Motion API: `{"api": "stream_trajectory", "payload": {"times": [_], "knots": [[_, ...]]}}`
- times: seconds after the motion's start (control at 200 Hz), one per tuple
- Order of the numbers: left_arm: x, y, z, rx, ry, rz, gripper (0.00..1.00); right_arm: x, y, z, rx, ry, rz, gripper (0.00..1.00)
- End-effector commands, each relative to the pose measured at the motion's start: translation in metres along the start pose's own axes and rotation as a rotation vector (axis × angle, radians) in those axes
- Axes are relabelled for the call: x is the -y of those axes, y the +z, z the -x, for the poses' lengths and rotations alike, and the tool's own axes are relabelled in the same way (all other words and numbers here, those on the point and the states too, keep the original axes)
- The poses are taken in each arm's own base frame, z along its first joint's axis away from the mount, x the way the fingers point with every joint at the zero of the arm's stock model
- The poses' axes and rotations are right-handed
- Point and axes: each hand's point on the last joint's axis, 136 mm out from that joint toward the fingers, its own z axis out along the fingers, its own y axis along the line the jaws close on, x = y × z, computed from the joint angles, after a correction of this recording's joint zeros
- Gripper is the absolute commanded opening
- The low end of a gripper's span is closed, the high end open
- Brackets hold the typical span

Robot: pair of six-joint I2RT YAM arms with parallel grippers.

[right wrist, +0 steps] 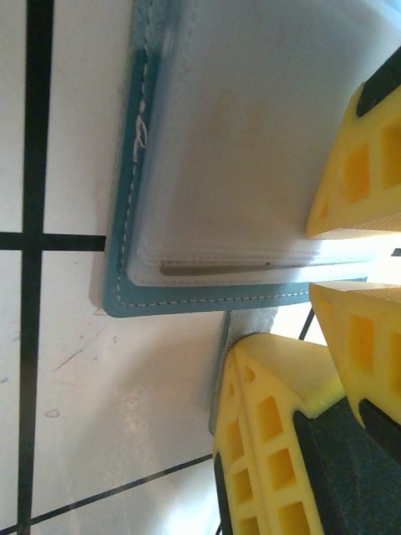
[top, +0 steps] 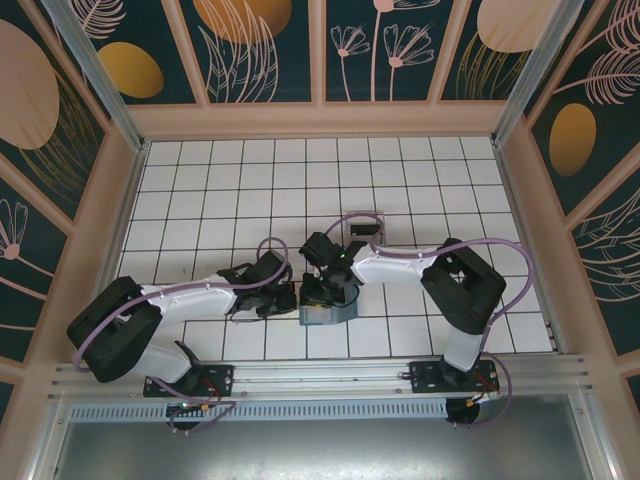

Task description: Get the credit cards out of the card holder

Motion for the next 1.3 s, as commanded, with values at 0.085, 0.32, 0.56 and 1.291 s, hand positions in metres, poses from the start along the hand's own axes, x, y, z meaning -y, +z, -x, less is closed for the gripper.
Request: {"api": "stream_trajectory", "payload": {"times": [0.085, 0.32, 0.56, 1.291], "knots": [[0.002, 0.002, -0.003, -0.024, 0.018, -0.01, 0.0, 0.013, -0.004, 0.002, 0.036, 0.011, -0.088, 0.21], [0.002, 0.003, -0.004, -0.028, 0.019, -0.008, 0.01, 0.024, -0.014, 0.003, 0.06, 0.017, -0.156, 0.23], [0.002, 0.003, -0.004, -0.032, 0.019, -0.011, 0.0, 0.033, -0.016, 0.003, 0.069, 0.018, -0.248, 0.31], [0.003, 0.001, -0.005, -0.028, 0.022, -0.017, 0.0, 0.048, -0.034, 0.006, 0.119, -0.036, -0.577, 0.47]]}}
